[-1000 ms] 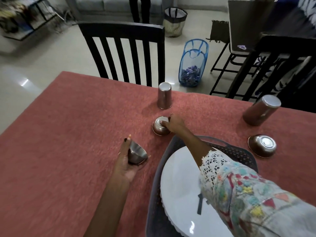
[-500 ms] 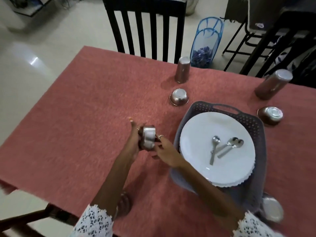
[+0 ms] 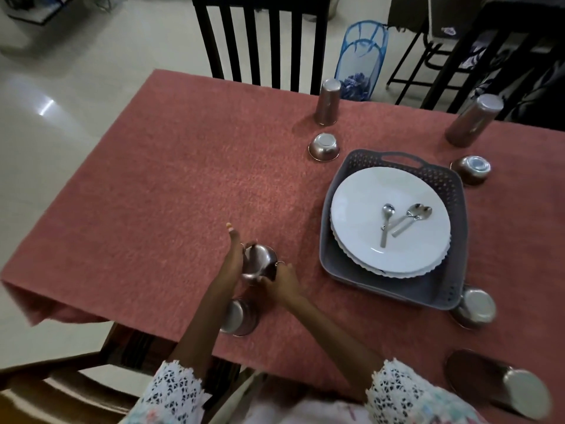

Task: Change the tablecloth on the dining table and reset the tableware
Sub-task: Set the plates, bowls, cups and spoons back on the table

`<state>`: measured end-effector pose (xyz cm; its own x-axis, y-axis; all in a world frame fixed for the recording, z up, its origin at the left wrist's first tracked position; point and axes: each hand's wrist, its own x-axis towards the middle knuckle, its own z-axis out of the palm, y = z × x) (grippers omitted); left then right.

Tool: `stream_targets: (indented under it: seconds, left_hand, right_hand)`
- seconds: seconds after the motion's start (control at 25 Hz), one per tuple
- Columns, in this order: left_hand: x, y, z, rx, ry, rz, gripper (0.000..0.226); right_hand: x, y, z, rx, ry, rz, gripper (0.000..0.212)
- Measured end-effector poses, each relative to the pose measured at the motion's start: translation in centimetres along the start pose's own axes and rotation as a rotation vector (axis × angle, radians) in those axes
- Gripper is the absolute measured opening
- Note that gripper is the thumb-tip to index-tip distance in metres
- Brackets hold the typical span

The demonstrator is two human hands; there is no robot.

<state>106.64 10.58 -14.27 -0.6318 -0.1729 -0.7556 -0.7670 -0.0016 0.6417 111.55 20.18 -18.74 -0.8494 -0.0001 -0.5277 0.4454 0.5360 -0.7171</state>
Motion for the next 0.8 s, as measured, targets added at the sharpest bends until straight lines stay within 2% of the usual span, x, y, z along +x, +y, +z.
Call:
stream_targets:
  seconds: [0.12,0.24,0.32,0.4,0.44,0.48,0.56,0.6,0.72,0.8]
  left_hand:
    - [-0.4,-0.1,-0.1,0.043,0.004,0.019,0.089]
    - [-0.1,-0.2,0.1,-0.013,-0.046,-0.007,0.09]
    - [0.8,-0.5,0.3,0.01,-0.076,0.031,0.094]
    - [0.8,-0.2,0.6,0.057,-0.081,0.078,0.091]
    - [0.7,0.1,0.9,0.079,-0.074,0.111,0.088]
    - [0.4,0.4,1.3,0.104,-0.062,0.158,0.085]
    - [-0.4,1.0,2.8,0.166,-0.038,0.271,0.082]
    - [-0.8,1.3,3.8,0.199,-0.044,0.321,0.08]
    - [-2.6,2.6,7.3,0.297,-0.131,0.422,0.078]
    - [-3.1,3.2,9.3,0.339,-0.197,0.446,0.079]
  right_hand:
    - [-0.8,1.0,0.5,-0.021,-0.017,-0.047,0.041]
    - [-2.4,0.0,-1.3,0.119,0.139,-0.155,0.032]
    - [-2.6,-0.6,-5.6,0.223,0.335,-0.235,0.035]
    - [-1.1,0.9,-11.3,0.219,0.697,-0.236,0.033]
    - [0.2,2.3,-14.2,0.16,0.858,-0.158,0.037]
    - [1.4,3.6,-16.9,0.088,0.932,-0.022,0.047]
    - [3.4,5.8,-20.3,-0.009,0.818,0.284,0.074]
    - [4.3,6.5,-21.1,-0.061,0.711,0.352,0.081]
    - [6.5,7.1,-21.1,-0.268,0.463,0.329,0.071]
    - [7.2,7.5,-19.9,-0.416,0.448,0.288,0.059]
